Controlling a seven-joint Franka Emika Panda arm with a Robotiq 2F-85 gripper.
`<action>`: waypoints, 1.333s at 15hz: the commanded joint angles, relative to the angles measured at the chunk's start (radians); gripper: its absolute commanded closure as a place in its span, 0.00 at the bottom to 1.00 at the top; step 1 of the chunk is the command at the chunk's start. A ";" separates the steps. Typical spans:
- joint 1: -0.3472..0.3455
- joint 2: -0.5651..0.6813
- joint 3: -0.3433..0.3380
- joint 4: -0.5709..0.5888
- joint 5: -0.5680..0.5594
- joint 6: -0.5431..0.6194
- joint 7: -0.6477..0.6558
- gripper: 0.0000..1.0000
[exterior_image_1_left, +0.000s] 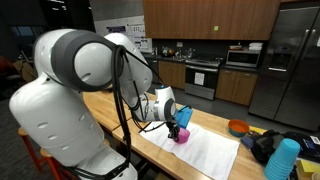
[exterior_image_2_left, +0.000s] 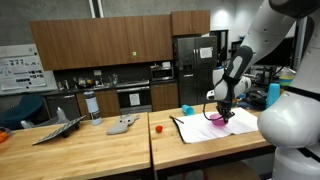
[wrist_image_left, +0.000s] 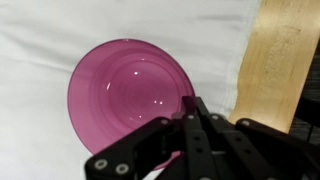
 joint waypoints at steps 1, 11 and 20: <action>-0.022 0.019 -0.021 0.002 -0.022 0.046 -0.004 0.99; -0.028 0.147 0.034 0.039 -0.193 0.128 0.231 0.99; -0.015 0.187 0.020 0.057 -0.181 0.115 0.268 0.99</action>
